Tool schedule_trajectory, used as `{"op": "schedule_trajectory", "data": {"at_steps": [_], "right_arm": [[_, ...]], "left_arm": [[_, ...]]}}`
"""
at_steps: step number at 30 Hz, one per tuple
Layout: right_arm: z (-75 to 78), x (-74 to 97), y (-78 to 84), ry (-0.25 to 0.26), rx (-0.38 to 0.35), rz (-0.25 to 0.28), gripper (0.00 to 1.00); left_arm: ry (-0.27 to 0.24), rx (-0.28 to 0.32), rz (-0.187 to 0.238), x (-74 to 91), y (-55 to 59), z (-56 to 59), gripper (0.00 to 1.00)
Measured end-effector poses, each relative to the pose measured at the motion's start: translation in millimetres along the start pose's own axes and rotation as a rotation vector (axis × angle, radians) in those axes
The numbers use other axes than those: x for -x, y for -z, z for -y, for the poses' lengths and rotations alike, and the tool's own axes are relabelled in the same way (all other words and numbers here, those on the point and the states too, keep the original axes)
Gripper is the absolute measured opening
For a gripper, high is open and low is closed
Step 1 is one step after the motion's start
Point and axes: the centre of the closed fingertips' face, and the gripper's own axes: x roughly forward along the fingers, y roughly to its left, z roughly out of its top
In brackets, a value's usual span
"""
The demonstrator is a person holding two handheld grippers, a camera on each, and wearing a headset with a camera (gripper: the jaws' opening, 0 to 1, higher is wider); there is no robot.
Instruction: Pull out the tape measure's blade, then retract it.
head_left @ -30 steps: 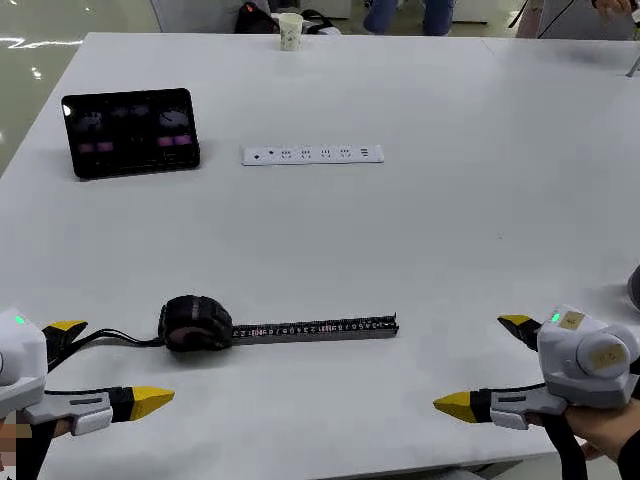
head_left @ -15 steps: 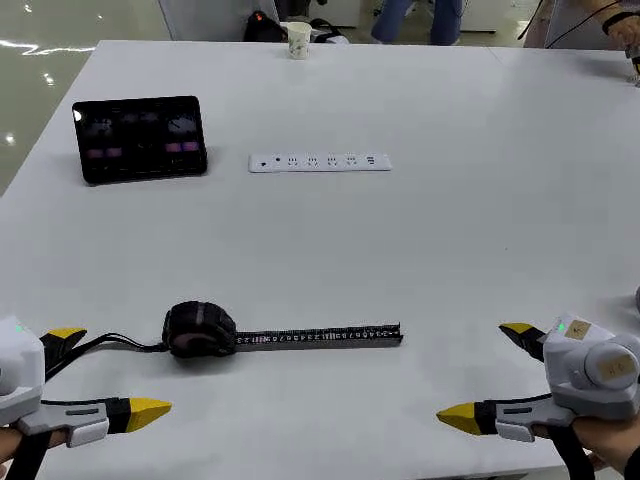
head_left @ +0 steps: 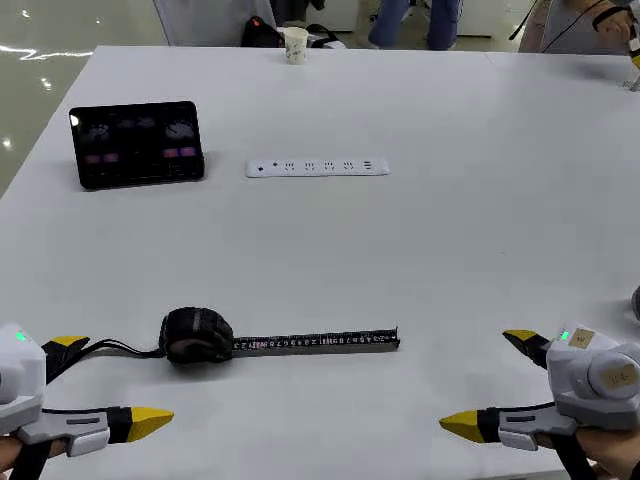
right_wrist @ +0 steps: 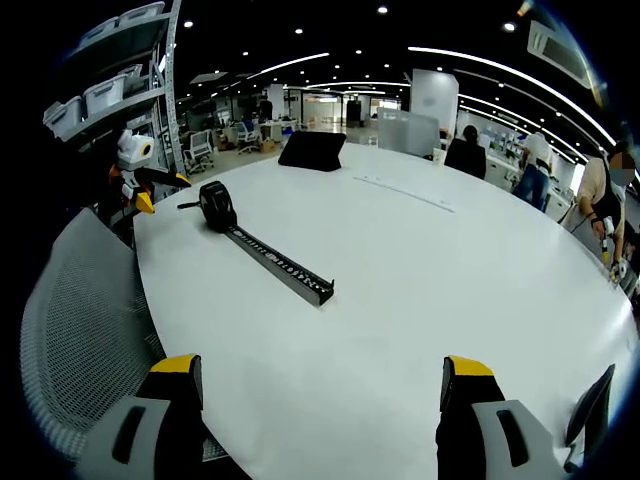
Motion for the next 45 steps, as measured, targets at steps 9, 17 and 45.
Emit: {"op": "schedule_trajectory", "data": {"at_steps": [9,17,45], "right_arm": [[-3.2,1.1,1.5,-0.007,0.007,-0.004,0.99],[-8.2,0.2,5.2,-0.026,-0.007,-0.023,0.99],[5.0,-9.4,-32.4,-0.056,0.068,-0.041,0.99]], "left_arm": [[0.008,0.008,0.009,-1.1,-2.3,3.5,0.99],[0.002,0.012,0.012,-2.0,-2.6,5.8,0.99],[0.006,0.040,0.060,-29.4,-36.5,36.2,0.99]]}}
